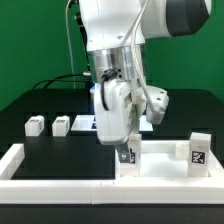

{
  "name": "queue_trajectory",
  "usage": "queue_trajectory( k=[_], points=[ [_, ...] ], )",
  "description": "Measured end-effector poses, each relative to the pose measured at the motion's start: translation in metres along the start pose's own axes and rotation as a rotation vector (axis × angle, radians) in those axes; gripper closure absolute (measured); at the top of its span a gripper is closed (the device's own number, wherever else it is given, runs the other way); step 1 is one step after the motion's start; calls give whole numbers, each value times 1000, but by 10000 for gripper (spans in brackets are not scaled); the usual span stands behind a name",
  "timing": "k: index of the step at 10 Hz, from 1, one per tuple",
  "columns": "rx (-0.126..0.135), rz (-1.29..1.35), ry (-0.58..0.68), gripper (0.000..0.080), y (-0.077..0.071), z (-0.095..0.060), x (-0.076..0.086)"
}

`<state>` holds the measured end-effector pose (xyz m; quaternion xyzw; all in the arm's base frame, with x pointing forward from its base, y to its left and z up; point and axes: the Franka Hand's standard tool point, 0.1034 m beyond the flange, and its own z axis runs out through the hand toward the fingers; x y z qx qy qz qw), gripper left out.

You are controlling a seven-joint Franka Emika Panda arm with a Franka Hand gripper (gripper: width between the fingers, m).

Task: Assemble square table

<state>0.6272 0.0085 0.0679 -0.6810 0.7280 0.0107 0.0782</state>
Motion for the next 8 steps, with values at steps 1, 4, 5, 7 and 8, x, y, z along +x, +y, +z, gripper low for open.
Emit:
queue_trajectory(
  k=[1, 4, 5, 7, 8],
  points=[
    [1, -120, 1, 161, -1, -1, -2],
    [-1, -358, 4, 151, 0, -1, -2],
    [-1, -417, 4, 151, 0, 0, -2],
    [-1, -684, 9, 151, -1, -1, 1],
    [-5, -818, 12, 151, 1, 0, 0]
  ],
)
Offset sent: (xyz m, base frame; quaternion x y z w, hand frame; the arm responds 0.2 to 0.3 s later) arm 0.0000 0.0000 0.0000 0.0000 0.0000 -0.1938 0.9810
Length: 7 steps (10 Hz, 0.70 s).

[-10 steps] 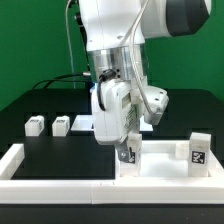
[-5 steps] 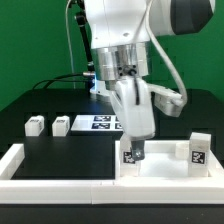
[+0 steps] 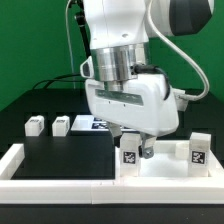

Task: Assemble square table

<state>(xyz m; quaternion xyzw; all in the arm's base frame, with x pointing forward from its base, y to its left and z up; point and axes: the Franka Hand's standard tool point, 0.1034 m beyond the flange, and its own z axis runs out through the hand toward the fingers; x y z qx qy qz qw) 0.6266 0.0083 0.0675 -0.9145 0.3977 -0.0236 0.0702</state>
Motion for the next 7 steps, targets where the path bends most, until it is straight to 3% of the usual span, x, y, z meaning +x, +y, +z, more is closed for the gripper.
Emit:
queue_trajectory(
  k=[2, 5, 7],
  points=[
    [-19, -300, 4, 151, -1, 1, -2],
    [-16, -289, 20, 163, -1, 1, 0],
    [-19, -174, 18, 508, 2, 2, 0]
  ],
)
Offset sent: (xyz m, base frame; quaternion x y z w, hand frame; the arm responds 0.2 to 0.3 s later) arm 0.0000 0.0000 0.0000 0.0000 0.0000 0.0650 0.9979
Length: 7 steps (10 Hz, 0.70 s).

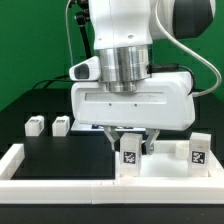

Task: Assemble square table

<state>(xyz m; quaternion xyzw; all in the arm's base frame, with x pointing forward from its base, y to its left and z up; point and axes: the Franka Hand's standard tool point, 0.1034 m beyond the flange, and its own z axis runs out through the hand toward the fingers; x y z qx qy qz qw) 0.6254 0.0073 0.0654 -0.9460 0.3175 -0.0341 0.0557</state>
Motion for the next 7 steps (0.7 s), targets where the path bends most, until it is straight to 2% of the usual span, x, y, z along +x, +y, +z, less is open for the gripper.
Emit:
queue_trajectory(
  k=[5, 7],
  points=[
    [2, 395, -2, 506, 1, 0, 1],
    [-7, 756, -25, 506, 2, 0, 2]
  ],
)
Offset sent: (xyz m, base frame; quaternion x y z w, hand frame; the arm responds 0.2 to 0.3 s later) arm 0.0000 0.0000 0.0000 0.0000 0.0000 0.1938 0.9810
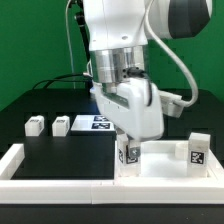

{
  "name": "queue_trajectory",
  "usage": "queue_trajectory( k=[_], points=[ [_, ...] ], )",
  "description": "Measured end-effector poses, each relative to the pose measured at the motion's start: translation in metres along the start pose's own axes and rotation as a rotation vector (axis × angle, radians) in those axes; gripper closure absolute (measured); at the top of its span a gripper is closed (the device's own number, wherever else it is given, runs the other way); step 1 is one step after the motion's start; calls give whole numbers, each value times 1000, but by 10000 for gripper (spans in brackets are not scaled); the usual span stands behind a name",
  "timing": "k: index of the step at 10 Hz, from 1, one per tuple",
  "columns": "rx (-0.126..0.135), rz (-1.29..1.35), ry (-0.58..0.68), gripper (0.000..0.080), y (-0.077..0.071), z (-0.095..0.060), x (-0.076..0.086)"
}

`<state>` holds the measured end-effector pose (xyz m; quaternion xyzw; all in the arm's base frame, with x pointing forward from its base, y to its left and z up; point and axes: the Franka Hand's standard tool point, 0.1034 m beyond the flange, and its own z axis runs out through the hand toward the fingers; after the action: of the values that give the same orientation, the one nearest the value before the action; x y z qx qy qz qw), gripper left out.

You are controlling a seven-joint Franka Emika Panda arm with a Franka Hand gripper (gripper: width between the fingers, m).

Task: Assemble square table

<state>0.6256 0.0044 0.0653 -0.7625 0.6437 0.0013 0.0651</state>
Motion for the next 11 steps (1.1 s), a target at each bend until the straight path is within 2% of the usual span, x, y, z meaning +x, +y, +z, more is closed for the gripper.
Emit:
queue_trajectory(
  k=[1, 3, 8, 9, 10, 11],
  points=[
    [-5, 115, -8, 506, -1, 0, -2],
    [7, 469, -43, 506, -3, 0, -3],
    [1, 575, -26, 502, 0, 0, -1],
    [1, 575, -26, 293, 0, 0, -1],
    [1, 575, -26, 293, 0, 0, -1],
    [5, 571, -27, 181, -1, -2, -3]
  ],
)
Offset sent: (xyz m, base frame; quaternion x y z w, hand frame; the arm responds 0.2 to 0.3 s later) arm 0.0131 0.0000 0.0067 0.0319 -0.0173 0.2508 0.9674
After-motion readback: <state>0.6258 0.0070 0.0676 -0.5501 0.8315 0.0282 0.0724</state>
